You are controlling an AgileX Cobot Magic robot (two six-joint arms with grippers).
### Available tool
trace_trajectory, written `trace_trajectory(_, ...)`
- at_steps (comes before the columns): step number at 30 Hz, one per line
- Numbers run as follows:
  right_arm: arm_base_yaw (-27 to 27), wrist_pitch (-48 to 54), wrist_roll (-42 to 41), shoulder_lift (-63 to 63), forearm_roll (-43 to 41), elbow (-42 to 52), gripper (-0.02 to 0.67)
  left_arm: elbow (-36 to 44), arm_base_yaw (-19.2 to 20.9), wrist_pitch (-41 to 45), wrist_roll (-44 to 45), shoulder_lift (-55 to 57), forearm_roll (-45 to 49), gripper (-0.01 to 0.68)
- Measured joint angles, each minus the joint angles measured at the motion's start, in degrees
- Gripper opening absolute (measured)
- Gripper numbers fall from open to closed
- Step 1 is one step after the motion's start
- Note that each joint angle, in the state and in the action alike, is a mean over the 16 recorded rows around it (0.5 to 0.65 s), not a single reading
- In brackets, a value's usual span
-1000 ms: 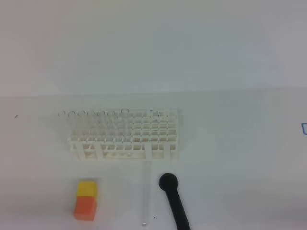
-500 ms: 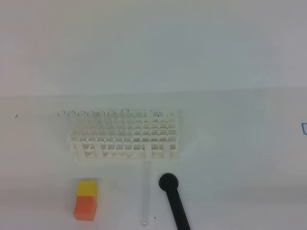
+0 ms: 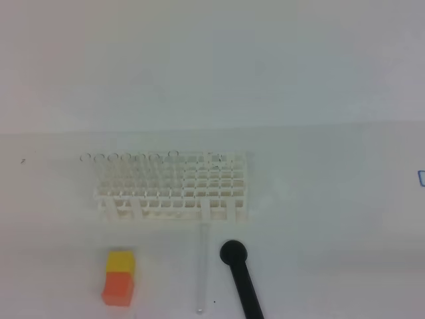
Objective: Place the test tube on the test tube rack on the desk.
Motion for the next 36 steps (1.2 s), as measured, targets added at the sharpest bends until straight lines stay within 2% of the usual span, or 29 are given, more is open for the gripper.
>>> trace_trajectory(4, 0.0, 7.01, 0.0, 1.72, -1.18, -5.56, -0.001, -9.53, 0.0, 13.92, -1.92, 4.6, 1.35, -0.001)
trace_trajectory(10, 0.0, 22.98, 0.0, 7.81, -2.89, -16.72, -0.001, -23.53, 0.0, 37.53, -2.05, 16.64, 1.21, -0.001)
trace_trajectory(14, 0.0, 33.99, 0.0, 13.55, -3.18, -23.15, -0.001, -28.83, 0.0, 48.82, -1.46, 26.79, -0.75, -0.001)
trace_trajectory(17, 0.0, 41.39, 0.0, 17.51, -3.08, -26.73, -0.001, -30.74, 0.0, 54.24, 0.7, 34.52, -3.89, -0.001)
trace_trajectory(22, 0.0, 50.0, 0.02, 22.07, -2.81, -30.05, -0.001, -31.09, -0.99, 56.29, 6.66, 45.6, -11.12, -0.001)
trace_trajectory(26, 0.0, 53.74, 0.04, 23.6, -2.56, -30.78, -0.001, -30.92, -4.7, 54.3, 10.19, 52.73, -15.65, -0.001)
trace_trajectory(31, 0.0, 56.52, 0.07, 23.87, -2.43, -30.84, -0.001, -30.98, -13.14, 49.19, 9.25, 60.08, -16.39, -0.001)
trace_trajectory(36, 0.0, 58.78, 0.08, 23.89, -2.42, -30.84, -0.001, -32.09, -23.59, 43.19, -0.19, 66.66, -8.7, 0.009)
